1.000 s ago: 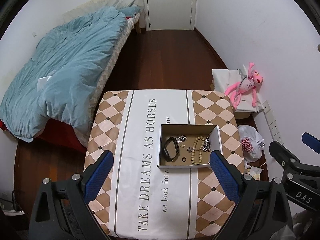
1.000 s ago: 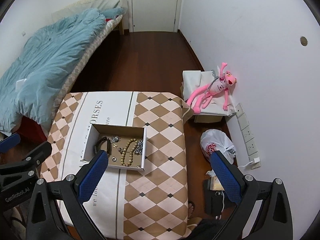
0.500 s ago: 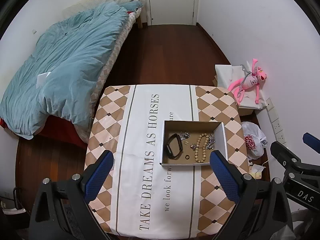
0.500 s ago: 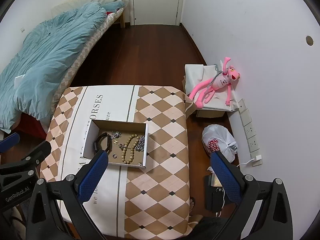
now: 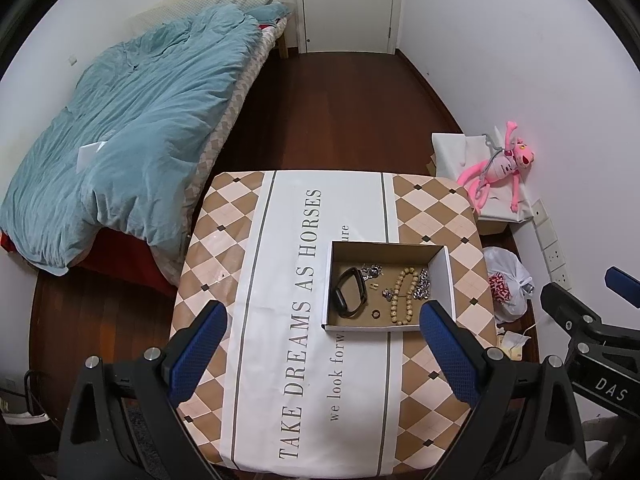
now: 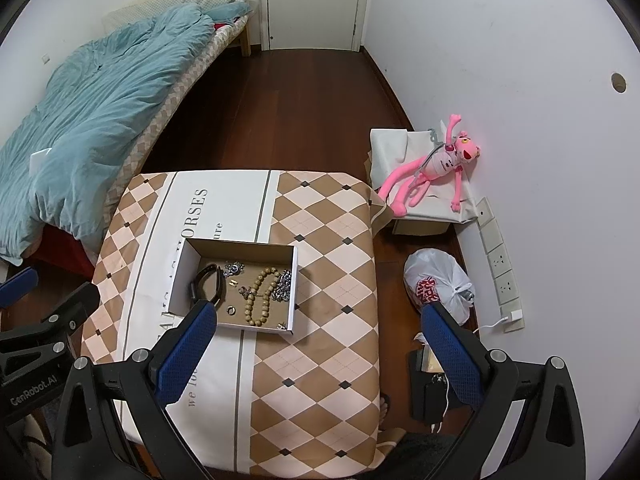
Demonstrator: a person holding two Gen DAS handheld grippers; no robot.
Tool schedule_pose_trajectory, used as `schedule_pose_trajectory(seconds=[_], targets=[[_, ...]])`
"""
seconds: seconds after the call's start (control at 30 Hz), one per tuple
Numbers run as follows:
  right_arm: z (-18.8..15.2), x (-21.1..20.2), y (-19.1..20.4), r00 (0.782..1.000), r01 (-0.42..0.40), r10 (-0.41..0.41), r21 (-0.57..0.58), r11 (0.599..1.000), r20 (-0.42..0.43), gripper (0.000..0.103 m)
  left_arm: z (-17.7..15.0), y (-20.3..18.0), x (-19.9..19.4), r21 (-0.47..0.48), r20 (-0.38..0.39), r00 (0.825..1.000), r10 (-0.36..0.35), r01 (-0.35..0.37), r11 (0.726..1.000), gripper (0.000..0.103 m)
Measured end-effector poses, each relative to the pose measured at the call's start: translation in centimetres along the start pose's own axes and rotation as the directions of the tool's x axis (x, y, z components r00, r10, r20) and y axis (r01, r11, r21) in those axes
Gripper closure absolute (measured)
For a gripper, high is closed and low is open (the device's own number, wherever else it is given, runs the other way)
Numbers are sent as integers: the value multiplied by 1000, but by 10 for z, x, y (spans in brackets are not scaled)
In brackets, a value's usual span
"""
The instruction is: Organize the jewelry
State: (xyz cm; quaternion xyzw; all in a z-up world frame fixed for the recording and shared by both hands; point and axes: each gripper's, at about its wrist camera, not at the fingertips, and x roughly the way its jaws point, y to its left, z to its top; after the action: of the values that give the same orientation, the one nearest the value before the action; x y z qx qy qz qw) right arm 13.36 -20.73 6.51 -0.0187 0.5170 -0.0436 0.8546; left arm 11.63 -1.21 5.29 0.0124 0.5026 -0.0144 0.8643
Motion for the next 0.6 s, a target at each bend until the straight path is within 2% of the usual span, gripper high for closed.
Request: schedule_pose_trajectory(seconds=[0.6], targets=[[-4, -5, -1, 1000, 5, -5, -1, 1000, -4, 0, -5, 3, -7, 1, 14, 1000, 3, -3, 1000, 5]])
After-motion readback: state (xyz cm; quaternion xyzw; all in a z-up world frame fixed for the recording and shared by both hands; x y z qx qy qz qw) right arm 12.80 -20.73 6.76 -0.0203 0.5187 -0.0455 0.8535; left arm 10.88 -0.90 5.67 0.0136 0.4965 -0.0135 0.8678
